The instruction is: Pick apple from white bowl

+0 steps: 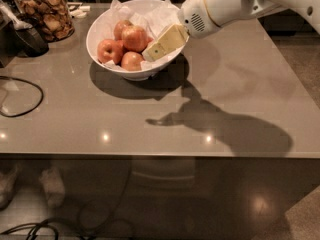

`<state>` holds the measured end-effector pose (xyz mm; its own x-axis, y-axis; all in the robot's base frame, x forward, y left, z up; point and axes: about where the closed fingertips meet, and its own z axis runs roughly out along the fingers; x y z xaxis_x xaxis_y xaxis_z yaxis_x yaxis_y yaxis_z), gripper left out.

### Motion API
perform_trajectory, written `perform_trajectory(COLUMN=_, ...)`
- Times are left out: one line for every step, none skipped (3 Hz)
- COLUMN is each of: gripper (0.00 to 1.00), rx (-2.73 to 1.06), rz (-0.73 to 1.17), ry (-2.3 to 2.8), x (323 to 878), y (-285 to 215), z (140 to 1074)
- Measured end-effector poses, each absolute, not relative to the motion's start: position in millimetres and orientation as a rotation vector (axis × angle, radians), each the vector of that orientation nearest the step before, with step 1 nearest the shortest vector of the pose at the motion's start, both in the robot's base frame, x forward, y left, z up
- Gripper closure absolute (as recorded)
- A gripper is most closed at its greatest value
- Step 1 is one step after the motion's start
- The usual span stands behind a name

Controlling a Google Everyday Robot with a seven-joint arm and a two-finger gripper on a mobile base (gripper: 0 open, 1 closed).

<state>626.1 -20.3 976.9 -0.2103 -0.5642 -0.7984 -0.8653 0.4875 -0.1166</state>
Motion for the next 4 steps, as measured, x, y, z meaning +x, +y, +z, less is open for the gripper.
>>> perform_trajectory(gripper=0.06, rx=-1.206, rz=0.467, ry=1.894, x=635, y=-13, z=976)
perform_trajectory(gripper=0.08, rx=-1.224, rz=0.473, ry=1.887, x=641, y=-7, z=976)
perform_trajectory(gripper=0.13, rx=-1.240, rz=0.470, ry=1.880, x=649, y=-3, z=976)
perform_trajectory(gripper=0.16, rx=-1.267, rz=0.456, ry=1.875, x=658, y=0, z=975)
